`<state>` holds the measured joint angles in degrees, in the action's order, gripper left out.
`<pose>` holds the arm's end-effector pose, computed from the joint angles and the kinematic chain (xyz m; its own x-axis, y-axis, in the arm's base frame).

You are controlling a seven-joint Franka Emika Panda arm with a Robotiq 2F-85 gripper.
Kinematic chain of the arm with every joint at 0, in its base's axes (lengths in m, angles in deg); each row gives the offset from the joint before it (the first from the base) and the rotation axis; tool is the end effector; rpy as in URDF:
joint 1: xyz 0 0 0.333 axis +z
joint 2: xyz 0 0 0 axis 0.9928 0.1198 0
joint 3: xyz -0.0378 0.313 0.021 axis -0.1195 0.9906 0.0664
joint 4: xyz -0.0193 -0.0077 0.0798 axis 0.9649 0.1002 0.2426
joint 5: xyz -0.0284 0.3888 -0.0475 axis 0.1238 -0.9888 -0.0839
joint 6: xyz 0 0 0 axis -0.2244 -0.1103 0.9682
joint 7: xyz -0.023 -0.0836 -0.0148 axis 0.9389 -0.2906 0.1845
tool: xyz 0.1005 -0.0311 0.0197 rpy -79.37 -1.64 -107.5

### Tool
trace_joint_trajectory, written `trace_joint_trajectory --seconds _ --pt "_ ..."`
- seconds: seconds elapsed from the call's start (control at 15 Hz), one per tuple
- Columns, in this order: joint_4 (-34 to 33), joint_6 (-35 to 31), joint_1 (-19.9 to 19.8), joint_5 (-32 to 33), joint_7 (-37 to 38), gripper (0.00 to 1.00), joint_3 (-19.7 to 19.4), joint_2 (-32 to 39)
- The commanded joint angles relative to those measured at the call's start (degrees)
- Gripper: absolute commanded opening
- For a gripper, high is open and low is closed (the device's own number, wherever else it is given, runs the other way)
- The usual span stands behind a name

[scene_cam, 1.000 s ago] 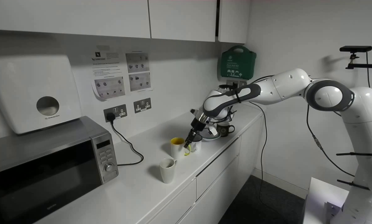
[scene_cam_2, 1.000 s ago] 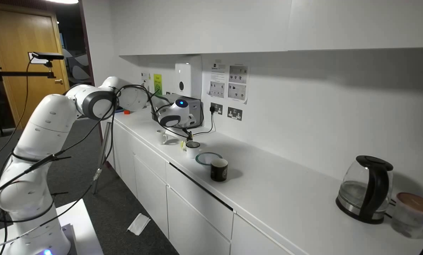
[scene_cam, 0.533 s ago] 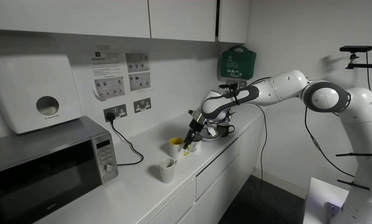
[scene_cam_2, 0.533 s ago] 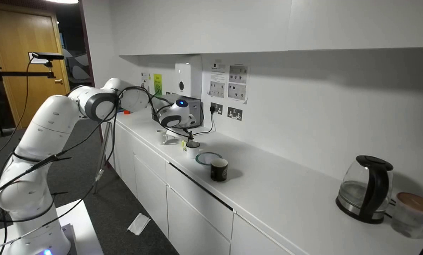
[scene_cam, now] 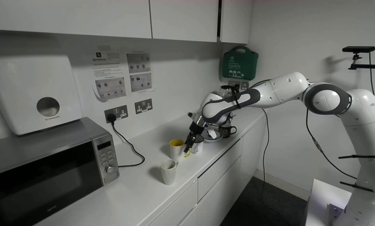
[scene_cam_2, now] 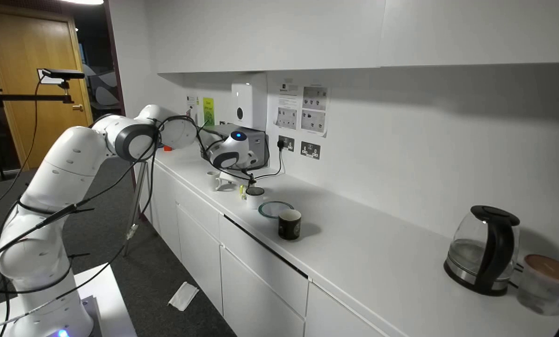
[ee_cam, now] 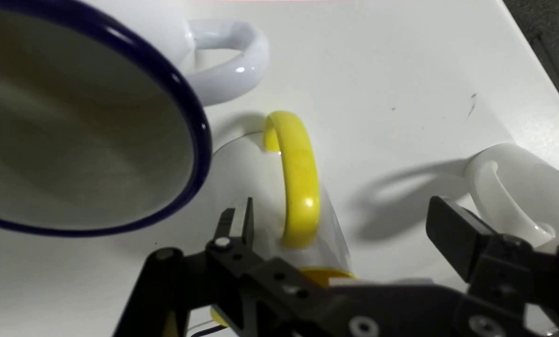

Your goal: Move the left second cup towards you

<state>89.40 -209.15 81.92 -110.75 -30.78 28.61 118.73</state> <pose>0.7113 0.1359 0.3528 0.7198 0.5052 0.4761 0.6313 -0.7616 -0.1463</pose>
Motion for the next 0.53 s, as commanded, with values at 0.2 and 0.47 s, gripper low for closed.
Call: trace_joint_trajectory --seconds 0.2,0.47 --pt "-2.8 1.2 -0.4 1.6 1.6 1.00 1.0 1.3" --pt "-3.2 2.6 -1.3 0.4 -0.1 1.00 2.2 1.5"
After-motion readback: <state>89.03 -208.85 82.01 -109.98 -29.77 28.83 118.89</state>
